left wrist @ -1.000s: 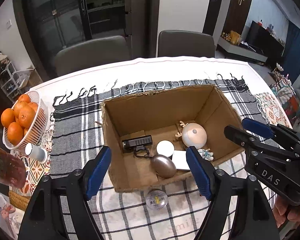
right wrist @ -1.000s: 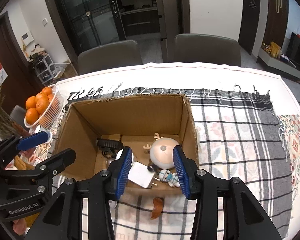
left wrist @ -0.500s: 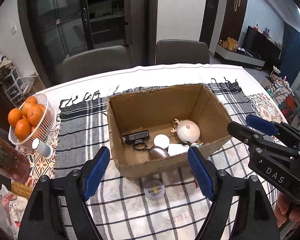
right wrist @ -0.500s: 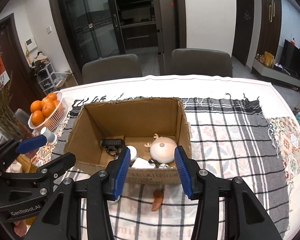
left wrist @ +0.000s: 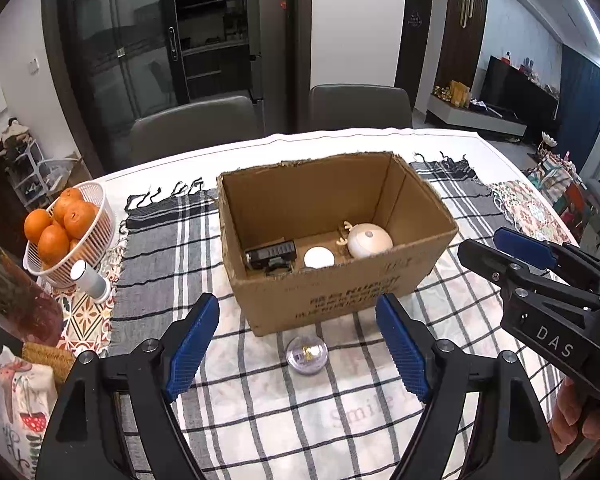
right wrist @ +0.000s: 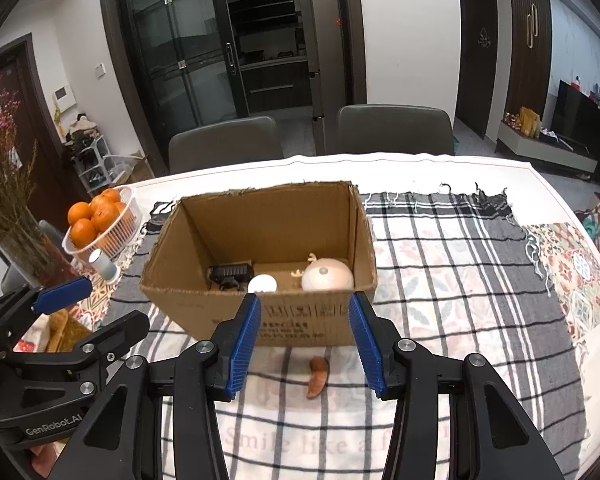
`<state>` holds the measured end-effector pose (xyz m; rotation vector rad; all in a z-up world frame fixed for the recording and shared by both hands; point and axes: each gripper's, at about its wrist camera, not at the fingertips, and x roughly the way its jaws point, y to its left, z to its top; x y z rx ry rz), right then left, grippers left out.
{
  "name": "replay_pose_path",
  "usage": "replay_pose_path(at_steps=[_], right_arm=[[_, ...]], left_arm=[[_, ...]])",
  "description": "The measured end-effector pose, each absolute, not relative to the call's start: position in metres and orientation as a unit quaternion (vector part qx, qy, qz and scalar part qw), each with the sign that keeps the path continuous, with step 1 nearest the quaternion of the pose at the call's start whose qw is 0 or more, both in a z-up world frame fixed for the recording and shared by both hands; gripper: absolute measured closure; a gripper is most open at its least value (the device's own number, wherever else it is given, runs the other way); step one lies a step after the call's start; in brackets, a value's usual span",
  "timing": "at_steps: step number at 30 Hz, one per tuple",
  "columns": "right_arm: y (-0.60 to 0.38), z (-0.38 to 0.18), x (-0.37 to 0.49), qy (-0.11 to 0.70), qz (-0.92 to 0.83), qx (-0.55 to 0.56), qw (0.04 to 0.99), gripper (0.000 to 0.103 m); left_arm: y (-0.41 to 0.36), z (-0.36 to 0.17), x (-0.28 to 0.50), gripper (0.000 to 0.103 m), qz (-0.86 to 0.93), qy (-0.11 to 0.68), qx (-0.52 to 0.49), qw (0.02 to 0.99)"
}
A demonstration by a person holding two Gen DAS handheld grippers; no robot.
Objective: Organize rigid objects
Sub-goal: 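Withdraw both grippers from the box toward the tin and brown piece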
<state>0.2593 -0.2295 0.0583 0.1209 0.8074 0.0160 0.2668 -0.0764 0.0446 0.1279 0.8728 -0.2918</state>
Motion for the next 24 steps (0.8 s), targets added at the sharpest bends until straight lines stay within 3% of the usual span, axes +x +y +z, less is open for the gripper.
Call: replay_pose_path(at_steps=[24], right_arm=[[-0.227, -0.006, 0.239, 0.407, 0.011, 0.070, 0.911, 0.056]], left_arm=[[-0.075, -0.026, 0.247, 0.022, -0.144, 0.448, 0.051, 0.881]])
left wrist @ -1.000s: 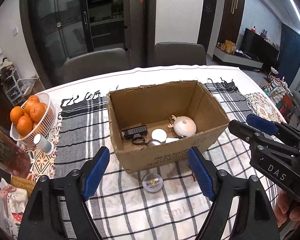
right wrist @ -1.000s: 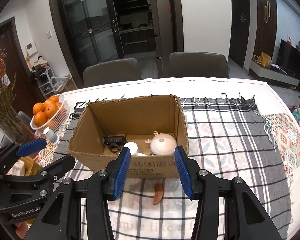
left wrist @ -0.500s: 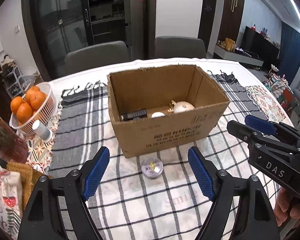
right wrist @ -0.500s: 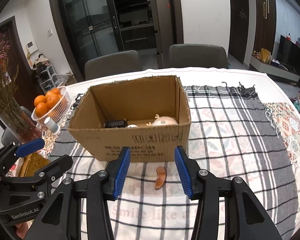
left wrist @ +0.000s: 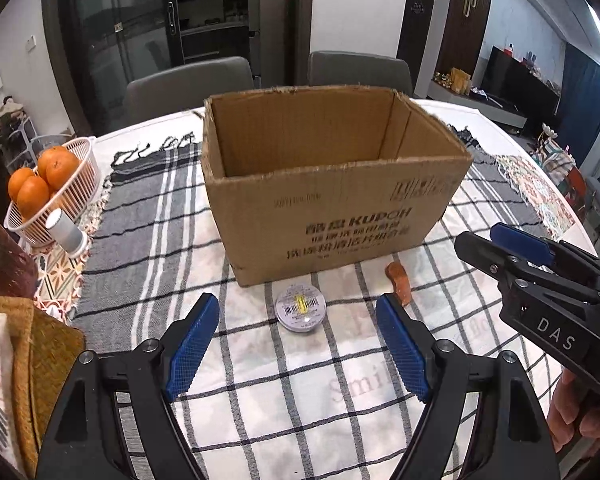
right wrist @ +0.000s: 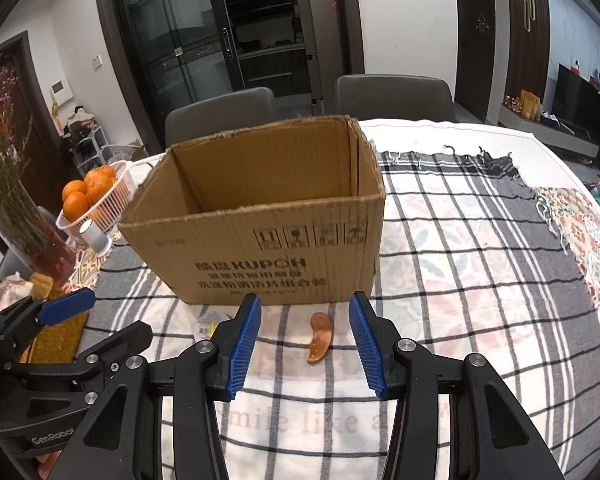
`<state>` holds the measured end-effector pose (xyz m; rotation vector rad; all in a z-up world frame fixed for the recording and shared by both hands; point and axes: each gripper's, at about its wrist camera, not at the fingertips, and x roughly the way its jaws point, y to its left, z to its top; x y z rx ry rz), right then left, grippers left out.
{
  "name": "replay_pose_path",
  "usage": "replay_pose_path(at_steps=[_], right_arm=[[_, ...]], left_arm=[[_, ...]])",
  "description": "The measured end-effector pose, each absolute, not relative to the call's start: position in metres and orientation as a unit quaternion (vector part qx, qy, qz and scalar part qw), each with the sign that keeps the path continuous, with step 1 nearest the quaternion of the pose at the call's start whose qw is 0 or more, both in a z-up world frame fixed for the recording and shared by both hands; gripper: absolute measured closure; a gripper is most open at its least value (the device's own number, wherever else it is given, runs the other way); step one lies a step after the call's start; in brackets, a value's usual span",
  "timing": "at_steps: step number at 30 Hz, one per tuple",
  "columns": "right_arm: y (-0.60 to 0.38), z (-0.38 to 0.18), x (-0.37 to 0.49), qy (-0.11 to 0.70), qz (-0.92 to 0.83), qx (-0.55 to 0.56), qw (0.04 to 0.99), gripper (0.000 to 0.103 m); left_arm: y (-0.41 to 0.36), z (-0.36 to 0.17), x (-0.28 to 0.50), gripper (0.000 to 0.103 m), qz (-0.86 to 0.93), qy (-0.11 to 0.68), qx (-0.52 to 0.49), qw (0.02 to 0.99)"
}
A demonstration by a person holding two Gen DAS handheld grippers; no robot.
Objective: Organize rigid objects
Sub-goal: 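Withdraw both grippers from the box toward the tin and brown piece, then grasp the brown wooden piece with the right gripper while the left gripper grasps the silver tin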
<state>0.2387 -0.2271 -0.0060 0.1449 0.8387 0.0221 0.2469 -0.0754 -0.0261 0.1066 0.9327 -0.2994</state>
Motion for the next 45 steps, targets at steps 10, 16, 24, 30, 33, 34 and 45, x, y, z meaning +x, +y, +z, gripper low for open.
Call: replay_pose_path(at_steps=[10, 16, 24, 30, 33, 34, 45], right_arm=[[-0.227, -0.042, 0.240, 0.426, 0.009, 0.073, 0.902, 0.056], [-0.224, -0.064, 0.244, 0.446, 0.011, 0.071, 0.892, 0.056], [-0.227, -0.088, 0.250, 0.459, 0.010, 0.076, 0.885, 0.056], [-0.226, -0.101, 0.256, 0.461, 0.007, 0.072, 0.884, 0.056], [-0.226, -0.106, 0.258, 0.461, 0.007, 0.073, 0.885, 0.056], [-0.226, -0.107, 0.259, 0.460, 0.007, 0.073, 0.885, 0.056], [-0.224, -0.112, 0.275, 0.448, 0.000, 0.063, 0.892, 0.056]], left_arm=[[-0.076, -0.064, 0.248, 0.022, -0.142, 0.466, 0.059, 0.871], [-0.078, -0.084, 0.254, 0.023, -0.143, 0.481, 0.060, 0.863], [-0.082, -0.102, 0.263, 0.023, -0.146, 0.477, 0.067, 0.864], [-0.084, -0.112, 0.270, 0.023, -0.152, 0.462, 0.070, 0.871], [-0.085, -0.117, 0.274, 0.023, -0.156, 0.463, 0.067, 0.870], [-0.086, -0.118, 0.274, 0.023, -0.155, 0.463, 0.067, 0.870], [-0.087, -0.128, 0.289, 0.023, -0.144, 0.466, 0.052, 0.871]])
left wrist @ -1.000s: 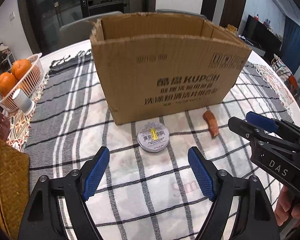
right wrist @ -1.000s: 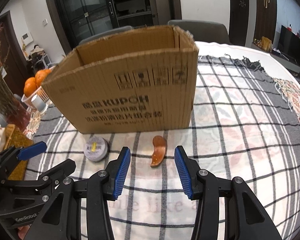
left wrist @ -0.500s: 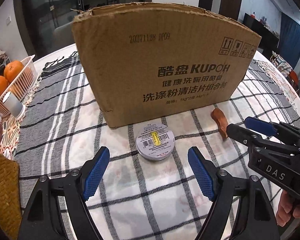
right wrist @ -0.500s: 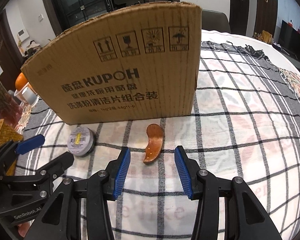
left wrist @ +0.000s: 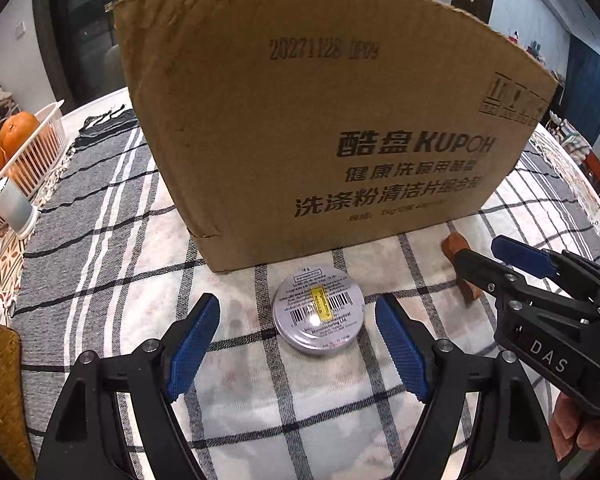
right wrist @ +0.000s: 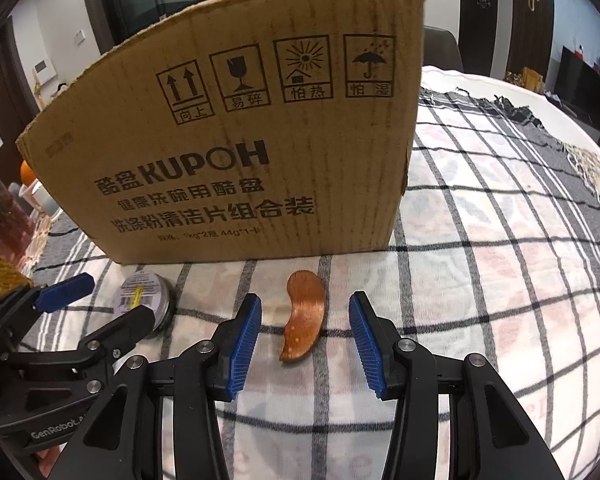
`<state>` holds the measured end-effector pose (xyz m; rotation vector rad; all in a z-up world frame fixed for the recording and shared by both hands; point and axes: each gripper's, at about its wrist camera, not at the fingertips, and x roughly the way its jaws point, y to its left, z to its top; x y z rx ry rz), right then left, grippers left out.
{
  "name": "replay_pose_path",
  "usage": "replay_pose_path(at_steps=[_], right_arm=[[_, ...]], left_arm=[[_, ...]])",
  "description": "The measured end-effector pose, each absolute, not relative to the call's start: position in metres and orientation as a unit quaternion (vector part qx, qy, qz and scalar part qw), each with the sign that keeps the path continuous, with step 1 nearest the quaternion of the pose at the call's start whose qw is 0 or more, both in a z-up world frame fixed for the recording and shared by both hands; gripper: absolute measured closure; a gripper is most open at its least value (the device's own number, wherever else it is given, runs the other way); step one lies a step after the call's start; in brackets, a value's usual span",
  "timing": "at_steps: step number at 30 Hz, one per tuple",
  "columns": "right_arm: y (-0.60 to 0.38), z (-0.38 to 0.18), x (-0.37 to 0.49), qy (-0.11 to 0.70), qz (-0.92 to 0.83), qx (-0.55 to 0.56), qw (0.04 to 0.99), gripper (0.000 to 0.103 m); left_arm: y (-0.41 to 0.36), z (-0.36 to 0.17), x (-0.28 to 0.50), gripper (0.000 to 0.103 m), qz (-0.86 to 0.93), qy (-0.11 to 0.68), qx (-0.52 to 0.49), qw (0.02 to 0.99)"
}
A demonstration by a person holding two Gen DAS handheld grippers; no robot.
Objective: Organize rigid objects
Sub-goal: 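Grasp the brown wooden piece with the right gripper while the left gripper grasps the silver tin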
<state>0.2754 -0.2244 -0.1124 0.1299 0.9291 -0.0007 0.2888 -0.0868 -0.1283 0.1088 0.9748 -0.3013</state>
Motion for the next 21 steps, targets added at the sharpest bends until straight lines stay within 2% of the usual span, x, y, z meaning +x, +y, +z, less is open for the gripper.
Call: replay_pose_path(at_steps=[5, 10, 12, 14, 17, 21], right_arm=[[-0.224, -0.119, 0.280, 0.453, 0.001, 0.064, 0.889, 0.056], [-0.225, -0.127, 0.280, 0.459, -0.004, 0.061, 0.886, 0.060], [-0.225, -0.127, 0.278, 0.455, -0.006, 0.062, 0.888, 0.062], [-0.226, -0.126, 0.279, 0.456, -0.008, 0.064, 0.888, 0.071], [-0.228, -0.126, 0.279, 0.458, -0.007, 0.070, 0.886, 0.080], [-0.230, -0.125, 0.280, 0.460, -0.004, 0.074, 0.885, 0.080]], left_arm=[[-0.087, -0.137, 0.294, 0.024, -0.142, 0.474, 0.044, 0.868], [-0.088, -0.146, 0.297, 0.033, -0.140, 0.488, 0.038, 0.861], [-0.088, -0.146, 0.298, 0.039, -0.138, 0.484, 0.038, 0.863], [-0.088, -0.145, 0.299, 0.052, -0.135, 0.482, 0.034, 0.865], [-0.088, -0.144, 0.300, 0.052, -0.131, 0.484, 0.026, 0.865], [-0.086, -0.144, 0.299, 0.052, -0.134, 0.485, 0.017, 0.864]])
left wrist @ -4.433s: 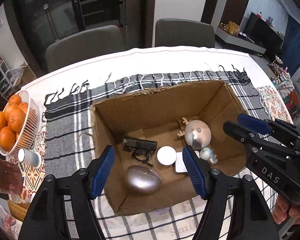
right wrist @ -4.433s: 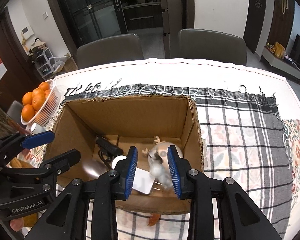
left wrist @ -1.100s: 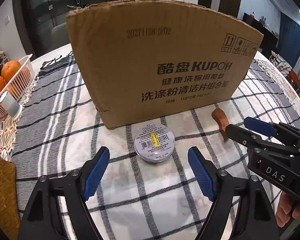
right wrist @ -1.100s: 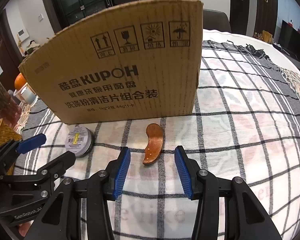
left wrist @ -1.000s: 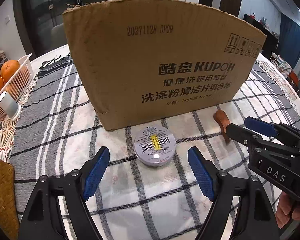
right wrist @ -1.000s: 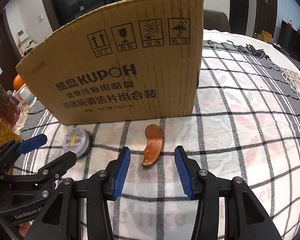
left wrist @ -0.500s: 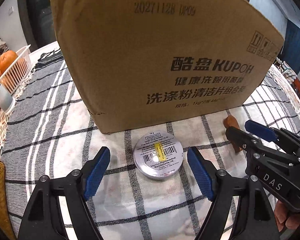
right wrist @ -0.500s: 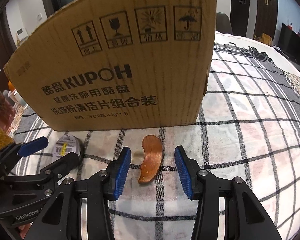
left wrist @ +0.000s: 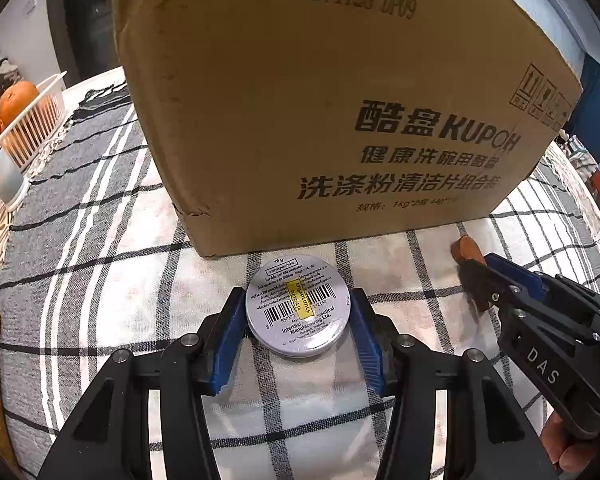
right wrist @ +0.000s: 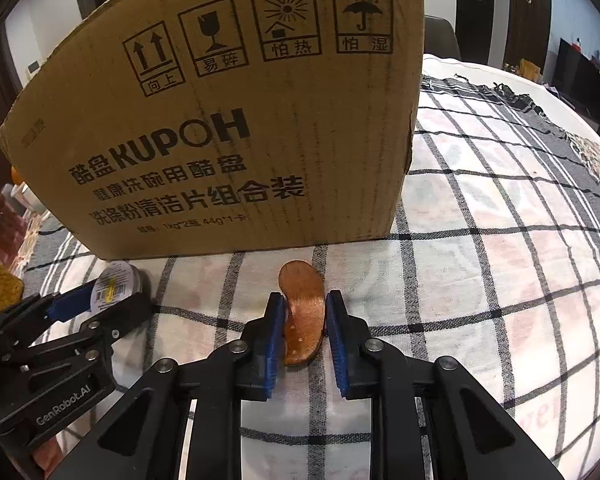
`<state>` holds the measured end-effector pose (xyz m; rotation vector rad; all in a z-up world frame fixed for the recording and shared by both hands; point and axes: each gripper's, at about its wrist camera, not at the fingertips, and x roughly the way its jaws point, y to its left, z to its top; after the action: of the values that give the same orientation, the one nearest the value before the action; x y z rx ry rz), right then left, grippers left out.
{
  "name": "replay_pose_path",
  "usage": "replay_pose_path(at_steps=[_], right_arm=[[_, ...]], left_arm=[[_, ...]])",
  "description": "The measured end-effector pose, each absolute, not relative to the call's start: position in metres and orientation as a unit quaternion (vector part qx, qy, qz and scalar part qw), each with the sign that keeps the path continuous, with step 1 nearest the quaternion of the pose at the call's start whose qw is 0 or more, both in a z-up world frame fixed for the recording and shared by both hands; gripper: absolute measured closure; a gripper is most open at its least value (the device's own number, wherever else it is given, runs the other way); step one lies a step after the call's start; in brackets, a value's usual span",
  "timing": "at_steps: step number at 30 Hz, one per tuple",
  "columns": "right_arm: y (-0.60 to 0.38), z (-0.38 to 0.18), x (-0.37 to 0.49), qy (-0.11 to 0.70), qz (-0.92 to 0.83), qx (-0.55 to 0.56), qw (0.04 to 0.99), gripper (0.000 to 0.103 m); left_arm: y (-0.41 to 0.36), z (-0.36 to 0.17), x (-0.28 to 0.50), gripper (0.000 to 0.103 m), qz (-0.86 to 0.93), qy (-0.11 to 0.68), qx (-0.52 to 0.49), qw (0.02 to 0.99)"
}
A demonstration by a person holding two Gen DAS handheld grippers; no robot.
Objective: Organize rigid objects
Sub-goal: 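Grasp the brown wooden piece with the right gripper while the left gripper grasps the silver tin, then lift and carry the brown piece with the right gripper while the left gripper carries the tin over the box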
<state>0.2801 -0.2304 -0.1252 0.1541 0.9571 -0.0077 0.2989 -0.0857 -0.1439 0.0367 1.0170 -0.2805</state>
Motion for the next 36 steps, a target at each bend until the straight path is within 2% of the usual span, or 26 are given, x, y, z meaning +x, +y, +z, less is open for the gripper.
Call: replay_pose_path(at_steps=[25, 36], right_arm=[[-0.217, -0.094, 0.248, 0.427, 0.005, 0.067, 0.902, 0.081], [-0.218, -0.069, 0.239, 0.399, 0.005, 0.065, 0.915, 0.081]], left_arm=[[-0.080, -0.110, 0.267, 0.052, -0.144, 0.451, 0.013, 0.881], [-0.080, -0.078, 0.259, 0.052, -0.146, 0.420, 0.017, 0.895]])
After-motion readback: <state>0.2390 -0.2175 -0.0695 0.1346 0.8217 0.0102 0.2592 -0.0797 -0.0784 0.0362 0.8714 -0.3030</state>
